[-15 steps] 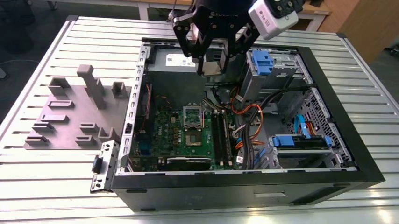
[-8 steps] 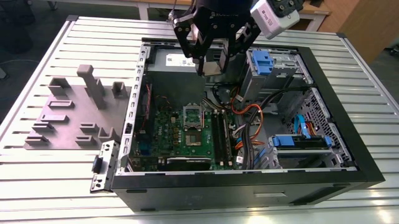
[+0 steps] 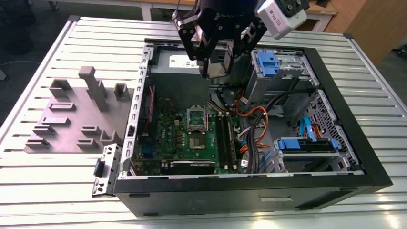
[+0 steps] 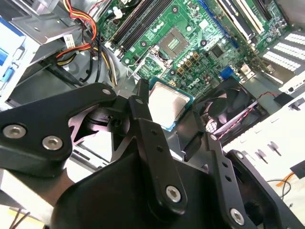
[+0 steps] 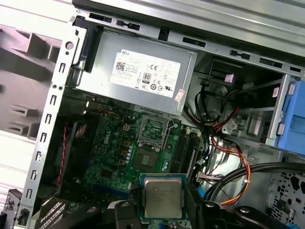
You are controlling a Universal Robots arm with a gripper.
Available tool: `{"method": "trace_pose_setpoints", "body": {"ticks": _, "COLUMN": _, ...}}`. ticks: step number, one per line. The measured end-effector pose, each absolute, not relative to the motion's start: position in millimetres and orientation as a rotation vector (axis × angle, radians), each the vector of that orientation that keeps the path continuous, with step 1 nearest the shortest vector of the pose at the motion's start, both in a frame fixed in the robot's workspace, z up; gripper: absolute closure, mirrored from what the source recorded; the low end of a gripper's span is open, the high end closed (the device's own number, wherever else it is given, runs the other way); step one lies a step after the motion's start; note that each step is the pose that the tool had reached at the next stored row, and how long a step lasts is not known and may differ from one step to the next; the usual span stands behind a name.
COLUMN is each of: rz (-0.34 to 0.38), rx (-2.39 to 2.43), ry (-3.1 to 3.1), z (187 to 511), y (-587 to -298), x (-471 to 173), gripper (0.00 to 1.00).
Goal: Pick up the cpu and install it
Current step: 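Place the cpu into insertion slot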
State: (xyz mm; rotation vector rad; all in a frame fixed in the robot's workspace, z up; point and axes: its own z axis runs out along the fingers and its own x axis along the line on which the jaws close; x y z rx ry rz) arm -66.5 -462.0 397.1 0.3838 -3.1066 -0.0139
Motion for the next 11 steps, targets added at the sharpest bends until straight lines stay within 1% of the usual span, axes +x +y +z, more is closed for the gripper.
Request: {"method": "trace_pose_setpoints", "body": {"ticks": 11, "rz": -0.013, "rx": 0.507, "ry": -3.088, "z": 396.9, "y": -462.7, "x": -66.5, "gripper": 0.53}}
